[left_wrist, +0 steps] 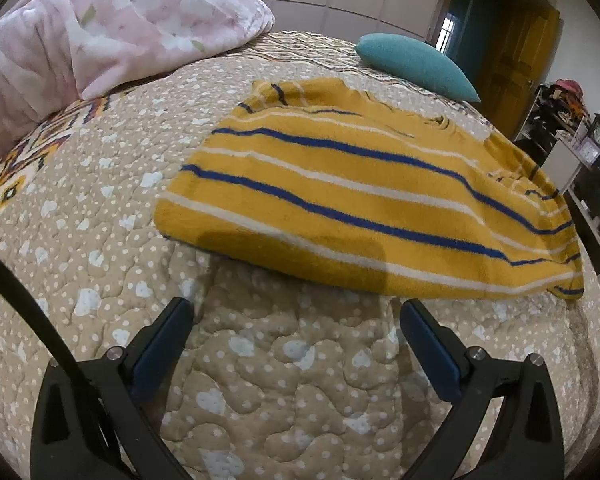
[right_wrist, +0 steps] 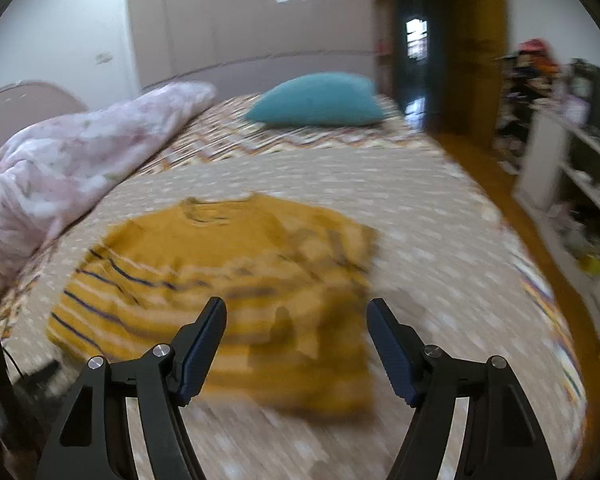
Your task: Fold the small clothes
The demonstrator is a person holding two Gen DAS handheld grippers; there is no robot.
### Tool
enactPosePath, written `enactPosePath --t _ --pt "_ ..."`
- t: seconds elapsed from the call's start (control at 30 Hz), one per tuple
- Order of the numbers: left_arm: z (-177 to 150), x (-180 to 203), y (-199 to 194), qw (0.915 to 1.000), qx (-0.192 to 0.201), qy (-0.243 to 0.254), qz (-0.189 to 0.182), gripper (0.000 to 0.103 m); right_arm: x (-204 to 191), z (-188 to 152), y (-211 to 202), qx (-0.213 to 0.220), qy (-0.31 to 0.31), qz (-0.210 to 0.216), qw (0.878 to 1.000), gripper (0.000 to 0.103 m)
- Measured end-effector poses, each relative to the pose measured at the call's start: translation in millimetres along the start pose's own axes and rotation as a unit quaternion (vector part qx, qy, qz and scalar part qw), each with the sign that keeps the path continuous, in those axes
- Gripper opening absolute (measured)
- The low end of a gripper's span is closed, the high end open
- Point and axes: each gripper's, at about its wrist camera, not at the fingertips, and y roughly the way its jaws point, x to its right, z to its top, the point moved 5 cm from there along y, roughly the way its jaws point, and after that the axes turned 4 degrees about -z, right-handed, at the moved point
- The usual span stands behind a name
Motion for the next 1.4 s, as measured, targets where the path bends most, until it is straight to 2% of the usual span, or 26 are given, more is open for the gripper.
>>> enactPosePath --t 0.07,0.1,0.13,0.2,0.27,0.3,0.33,0.4,0.47,0.57,0.63,0.77,0.87,0.93,1.03,1.07,1.13,1.17,1.2,1.27,1.4 --pt "-0.8 -0.5 -2.2 0.9999 0.004 -0.007 -0.01 0.103 -9.2 16.5 53.6 -0.065 0.009 0.053 0.996 0.077" --pt "-0.9 -0.3 -2.3 0.9999 0.005 -0.01 -0.013 0.103 -7.5 20.1 75.0 -0.088 0.025 0.061 0.994 0.076" --pt "-0.3 -1.7 -2.9 0.9998 0.005 -0.011 -0.014 0.103 -3.8 22.8 90.3 -0.104 0.041 0.06 0.992 0.075" --pt "-0.5 -1.4 -3.1 0.9999 0.004 -0.009 -0.011 0.103 20.9 29.2 128.3 -0.127 0.085 0.024 0.988 0.073" --pt "-0.5 0.0 -1.9 1.0 0.0 -0.004 -0.005 0.103 53.5 38.6 141.8 -0.115 0.148 -0.017 0.982 0.066" --pt "-0.5 0.1 -1.6 1.0 -0.001 -0.003 -0.004 0.103 64.2 42.0 137.6 -0.102 0.173 -0.029 0.979 0.067" --pt "-0.5 -0.9 -1.6 1.0 -0.002 -0.003 -0.004 0.103 75.6 46.1 130.3 -0.091 0.191 -0.059 0.976 0.068" --pt "-0.4 -1.8 -1.5 1.0 -0.002 -0.003 -0.004 0.103 91.8 48.3 111.4 -0.067 0.21 -0.065 0.973 0.08" --pt "-0.5 -1.4 -1.3 1.0 -0.003 -0.002 -0.002 0.103 104.8 43.9 90.4 -0.055 0.217 -0.043 0.974 0.083" --pt "-0.1 -2.8 -1.3 1.0 -0.004 -0.001 -0.001 0.103 115.5 18.8 72.1 -0.076 0.22 0.0 0.972 0.086" --pt "0.0 -3.3 -2.3 1.0 -0.001 -0.003 -0.004 0.103 122.6 -5.5 62.3 -0.09 0.241 0.03 0.966 0.087" --pt "1.7 -10.7 -15.6 0.9991 0.021 -0.025 -0.026 0.103 130.1 -50.1 58.7 -0.096 0.304 0.102 0.942 0.088" --pt "3.6 -20.2 -34.7 0.996 0.052 -0.053 -0.05 0.103 123.4 -67.4 62.8 -0.086 0.357 0.171 0.914 0.089" --pt "5.9 -24.9 -44.5 0.9946 0.062 -0.061 -0.055 0.103 114.6 -71.8 66.3 -0.076 0.37 0.192 0.906 0.091" --pt "10.6 -34.5 -57.0 0.9933 0.079 -0.068 -0.049 0.103 96.4 -68.3 67.5 -0.064 0.353 0.193 0.913 0.094" --pt "12.0 -39.0 -59.5 0.9929 0.083 -0.073 -0.046 0.103 86.6 -66.7 68.6 -0.069 0.337 0.189 0.92 0.093" --pt "14.6 -50.2 -59.5 0.9919 0.08 -0.089 -0.043 0.103 75.4 -62.6 69.8 -0.08 0.31 0.171 0.932 0.078" --pt "16.0 -54.4 -58.8 0.9914 0.077 -0.097 -0.042 0.103 70.0 -62.0 71.9 -0.092 0.3 0.15 0.938 0.05" --pt "16.7 -60.9 -58.4 0.9908 0.074 -0.107 -0.039 0.103 67.2 -60.9 72.4 -0.1 0.298 0.139 0.939 0.036" --pt "20.3 -77.5 -60.3 0.9885 0.073 -0.129 -0.029 0.103 60.2 -52.1 63.8 -0.097 0.292 0.117 0.944 0.031" --pt "27.4 -112.2 -71.0 0.9823 0.085 -0.167 -0.011 0.103 18.4 -9.0 34.2 -0.068 0.235 0.089 0.966 0.029"
